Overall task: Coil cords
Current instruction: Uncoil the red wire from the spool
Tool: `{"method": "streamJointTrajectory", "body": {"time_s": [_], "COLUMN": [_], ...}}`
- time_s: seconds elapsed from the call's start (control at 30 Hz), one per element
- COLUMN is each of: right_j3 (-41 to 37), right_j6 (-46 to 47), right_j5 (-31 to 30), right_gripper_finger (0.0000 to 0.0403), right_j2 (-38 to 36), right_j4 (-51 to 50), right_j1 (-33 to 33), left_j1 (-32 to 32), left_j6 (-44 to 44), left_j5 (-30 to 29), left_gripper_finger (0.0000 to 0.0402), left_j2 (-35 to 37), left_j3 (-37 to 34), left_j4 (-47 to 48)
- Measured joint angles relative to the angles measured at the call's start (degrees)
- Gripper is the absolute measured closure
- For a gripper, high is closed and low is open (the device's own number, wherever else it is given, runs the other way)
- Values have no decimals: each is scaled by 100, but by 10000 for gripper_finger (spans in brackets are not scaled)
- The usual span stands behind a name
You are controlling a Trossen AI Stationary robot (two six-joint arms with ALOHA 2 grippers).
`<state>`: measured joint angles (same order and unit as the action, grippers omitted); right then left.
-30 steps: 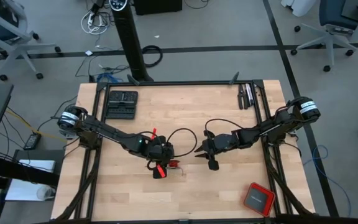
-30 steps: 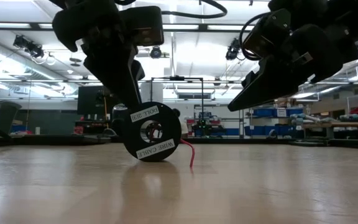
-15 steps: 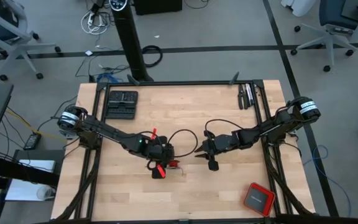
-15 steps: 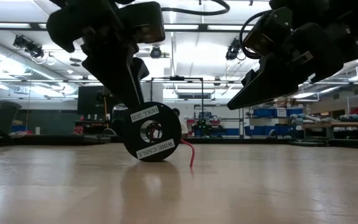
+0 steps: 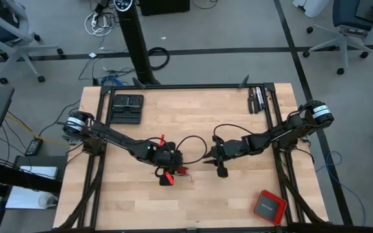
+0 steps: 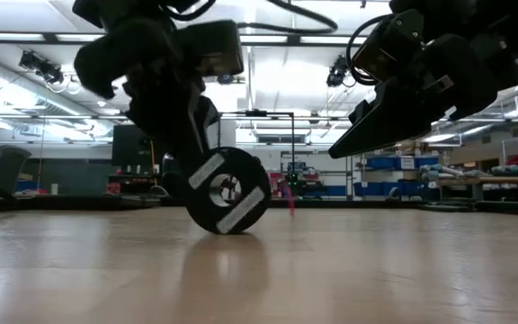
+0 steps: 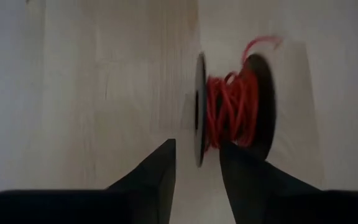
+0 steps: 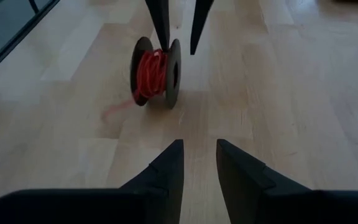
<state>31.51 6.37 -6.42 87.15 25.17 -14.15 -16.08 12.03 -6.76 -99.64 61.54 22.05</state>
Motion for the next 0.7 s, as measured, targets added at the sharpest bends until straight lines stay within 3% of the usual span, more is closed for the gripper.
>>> {"method": "streamJointTrajectory", "body": {"time_s": [0.43, 0.7], "right_j3": [0, 0], "right_j6": [-4, 0], "right_j5": [0, 2], "right_gripper_finger": [310, 310], "right_j2": [-2, -2], "right_j4": [-2, -125], "right_j1": [0, 0], "left_j1": [0, 0], "left_j6": [22, 47], "left_j5": [-4, -28], "left_gripper_finger": [391, 400], "left_j2": [-168, -168], "left_j3": [0, 0], "left_j4": [-323, -341]}}
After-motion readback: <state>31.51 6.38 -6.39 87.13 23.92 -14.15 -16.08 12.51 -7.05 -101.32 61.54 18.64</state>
